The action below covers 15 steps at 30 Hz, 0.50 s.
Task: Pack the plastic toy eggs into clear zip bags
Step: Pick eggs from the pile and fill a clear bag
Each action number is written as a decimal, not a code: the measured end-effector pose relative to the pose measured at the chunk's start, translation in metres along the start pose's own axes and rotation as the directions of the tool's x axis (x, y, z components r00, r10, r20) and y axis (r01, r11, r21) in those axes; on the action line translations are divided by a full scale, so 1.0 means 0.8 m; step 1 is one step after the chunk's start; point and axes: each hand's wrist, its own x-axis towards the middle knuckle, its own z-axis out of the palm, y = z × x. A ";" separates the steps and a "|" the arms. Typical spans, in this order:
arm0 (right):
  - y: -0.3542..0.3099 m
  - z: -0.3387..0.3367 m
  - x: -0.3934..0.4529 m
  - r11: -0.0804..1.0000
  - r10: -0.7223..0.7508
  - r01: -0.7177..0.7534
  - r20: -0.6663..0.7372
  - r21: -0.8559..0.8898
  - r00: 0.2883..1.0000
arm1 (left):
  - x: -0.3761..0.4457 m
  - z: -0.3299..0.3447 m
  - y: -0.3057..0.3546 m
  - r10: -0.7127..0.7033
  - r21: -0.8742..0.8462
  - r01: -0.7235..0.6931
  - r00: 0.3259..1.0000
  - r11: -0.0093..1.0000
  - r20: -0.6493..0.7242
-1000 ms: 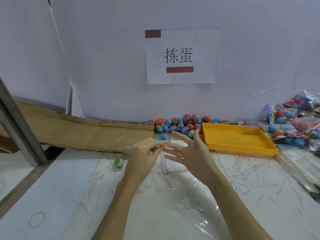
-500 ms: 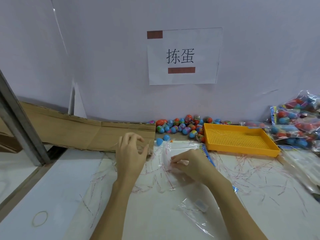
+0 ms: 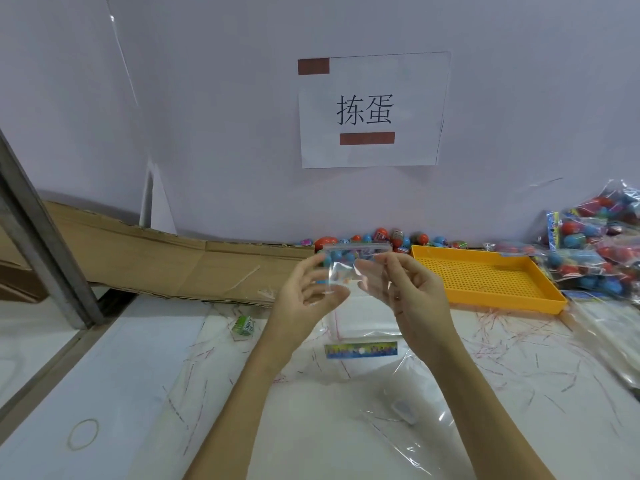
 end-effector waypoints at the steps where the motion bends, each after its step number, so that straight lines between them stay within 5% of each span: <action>1: 0.001 0.000 0.000 0.999 0.039 -0.039 -0.003 0.014 0.999 | -0.001 0.001 0.002 -0.011 -0.053 0.010 1.000 0.999 -0.006; 5: 0.008 0.001 0.001 0.993 0.111 -0.109 -0.054 0.035 0.992 | -0.002 -0.004 0.003 -0.036 -0.036 0.035 0.999 0.999 -0.025; 9: 0.018 0.005 0.001 0.864 -0.216 0.059 -0.263 -0.501 0.940 | 0.000 -0.012 -0.005 -0.063 0.146 0.068 0.997 0.987 -0.038; 11: 0.017 0.007 0.000 0.774 -0.362 0.206 -0.151 -0.598 0.920 | 0.000 -0.013 -0.009 -0.062 0.243 0.063 0.998 0.968 -0.010; 15: 0.023 0.013 -0.003 0.705 -0.352 0.336 0.103 -0.625 0.930 | 0.001 -0.013 -0.013 -0.079 0.326 0.064 0.996 0.943 0.034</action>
